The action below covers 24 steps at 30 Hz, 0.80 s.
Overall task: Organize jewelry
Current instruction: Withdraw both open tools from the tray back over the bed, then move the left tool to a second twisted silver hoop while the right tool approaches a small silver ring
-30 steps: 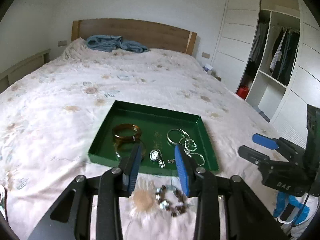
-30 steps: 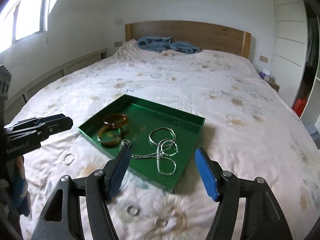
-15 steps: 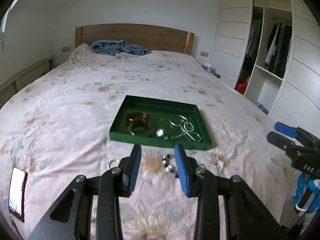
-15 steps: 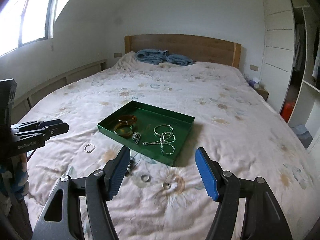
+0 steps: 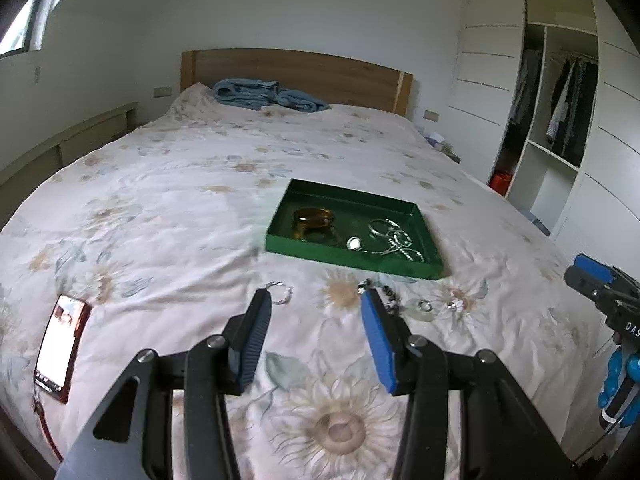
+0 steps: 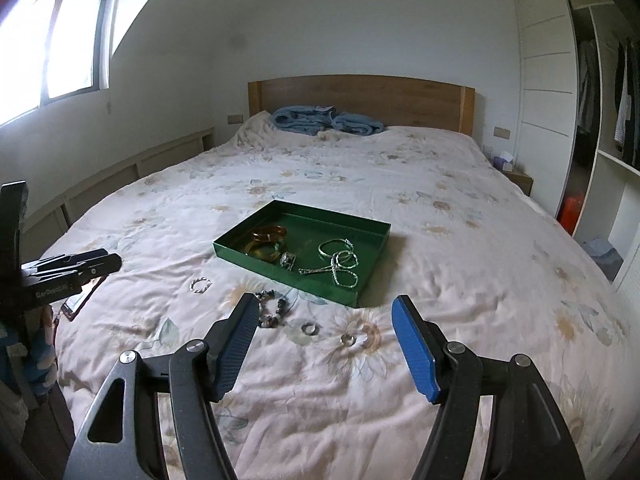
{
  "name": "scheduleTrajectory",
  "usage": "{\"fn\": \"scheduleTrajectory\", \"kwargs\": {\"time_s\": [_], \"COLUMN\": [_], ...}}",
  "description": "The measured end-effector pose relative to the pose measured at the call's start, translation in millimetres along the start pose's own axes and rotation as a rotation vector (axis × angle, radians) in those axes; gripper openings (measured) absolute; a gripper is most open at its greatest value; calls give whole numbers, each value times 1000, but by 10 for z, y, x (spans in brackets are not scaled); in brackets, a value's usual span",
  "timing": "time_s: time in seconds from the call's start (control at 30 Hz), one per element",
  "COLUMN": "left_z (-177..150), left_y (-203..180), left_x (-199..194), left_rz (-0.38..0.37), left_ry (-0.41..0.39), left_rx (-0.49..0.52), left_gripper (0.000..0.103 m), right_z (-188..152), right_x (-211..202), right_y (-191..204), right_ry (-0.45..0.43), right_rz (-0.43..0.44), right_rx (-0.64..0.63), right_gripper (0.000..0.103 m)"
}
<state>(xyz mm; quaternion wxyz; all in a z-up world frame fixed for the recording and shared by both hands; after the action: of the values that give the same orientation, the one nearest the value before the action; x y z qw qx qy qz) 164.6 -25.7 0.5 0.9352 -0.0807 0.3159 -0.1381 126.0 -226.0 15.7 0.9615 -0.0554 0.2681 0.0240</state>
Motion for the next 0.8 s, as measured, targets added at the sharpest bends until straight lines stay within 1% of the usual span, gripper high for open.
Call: {"fn": "scheduleTrajectory", "kwargs": {"time_s": [0.2, 0.43, 0.57, 0.8], "left_z": [-103, -201, -273, -443], "left_y": [247, 380, 461, 538], "left_x": [-136, -186, -135, 45], "left_rz": [34, 52, 68, 95], "left_ry": [0, 2, 14, 46], "left_rx": [-58, -87, -103, -100], "left_gripper": [45, 45, 45, 45], "right_z": [-104, -236, -318, -502], "right_x": [-130, -193, -161, 11], "right_y": [-36, -135, -210, -342], "right_ry": [-13, -16, -10, 23], "right_rz": [-10, -15, -14, -1], "right_rx": [9, 20, 32, 69], "right_gripper": [68, 68, 68, 68]}}
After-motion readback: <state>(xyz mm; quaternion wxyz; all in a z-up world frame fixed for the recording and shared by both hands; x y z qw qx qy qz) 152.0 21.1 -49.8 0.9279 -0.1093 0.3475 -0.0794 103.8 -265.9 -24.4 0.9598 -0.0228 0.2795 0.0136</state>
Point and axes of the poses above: each gripper's, at about its wrist camera, not at the fingertips, and x roughly the way its jaws point, y to its left, z to its top, the point moved 8 cm from there along x, roughly the way its jaws point, and after that the axes turned 7 degrees about -x, right-handed, at the moved point
